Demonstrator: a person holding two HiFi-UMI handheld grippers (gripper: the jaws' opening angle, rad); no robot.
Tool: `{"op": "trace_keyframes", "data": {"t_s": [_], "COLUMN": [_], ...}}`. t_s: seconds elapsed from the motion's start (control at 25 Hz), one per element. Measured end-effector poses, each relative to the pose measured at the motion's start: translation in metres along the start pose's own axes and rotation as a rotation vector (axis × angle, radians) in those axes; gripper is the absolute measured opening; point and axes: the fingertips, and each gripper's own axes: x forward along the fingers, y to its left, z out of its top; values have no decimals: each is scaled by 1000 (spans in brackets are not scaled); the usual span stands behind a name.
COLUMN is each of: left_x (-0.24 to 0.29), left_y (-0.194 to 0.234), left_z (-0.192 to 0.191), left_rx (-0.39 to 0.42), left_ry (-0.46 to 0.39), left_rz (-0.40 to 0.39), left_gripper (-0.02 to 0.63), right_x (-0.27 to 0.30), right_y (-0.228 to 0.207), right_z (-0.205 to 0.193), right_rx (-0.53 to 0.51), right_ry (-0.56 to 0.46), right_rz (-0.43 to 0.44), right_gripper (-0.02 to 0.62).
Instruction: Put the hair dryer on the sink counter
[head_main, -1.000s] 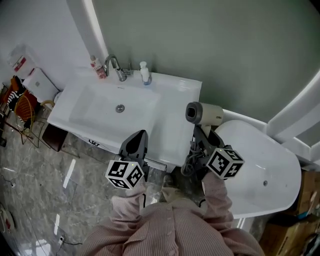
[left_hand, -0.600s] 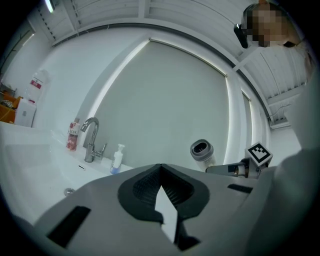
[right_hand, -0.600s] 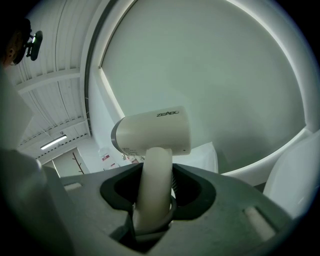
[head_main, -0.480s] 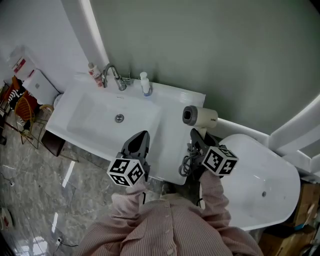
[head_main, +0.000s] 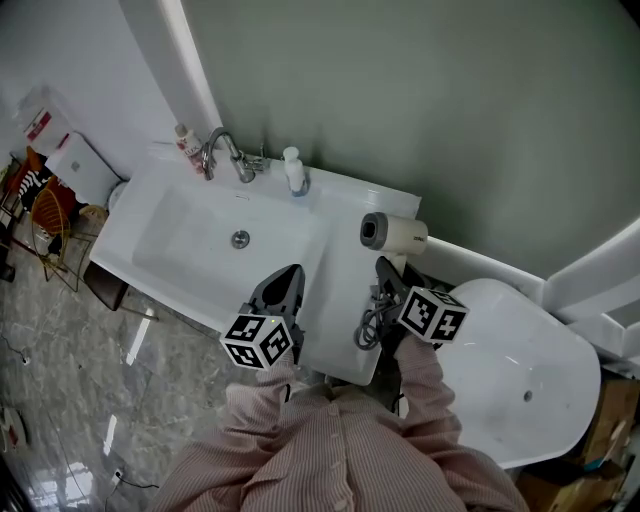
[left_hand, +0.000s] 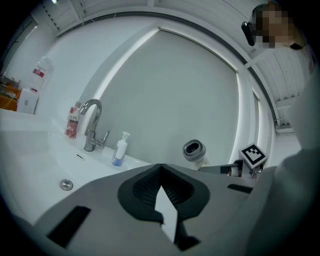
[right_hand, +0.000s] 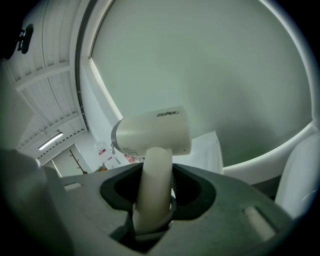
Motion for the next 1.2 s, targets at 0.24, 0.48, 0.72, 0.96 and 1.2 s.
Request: {"op": "trace_keyframes", "data": {"t_s": [0.24,0.48,0.72,0.96,1.2], "left_x": [20,42,56,63,65], "left_y": [14,34,48,56,64], "left_z": [-19,-41,-62,-82,-95], "left_rx": [-43,-91,-136,-168,-197], "left_ry": [68,148,213,264,297], "left_rz": [5,6,-4,-20,-24], "left_gripper": [-3,-3,-3,-3,-2], "right_x": [31,69,98,112,122], "right_y": [-14,-30,-42,-57,-64], "right_z": [-8,-26,-50,-71,-84], "right_rx": [9,-8,-15,-20,-31], "right_ry": [50,128,216,312,372], "right_rz": [-24,-64,-117,-203,-263], "right_gripper": [164,163,164,164,164]}}
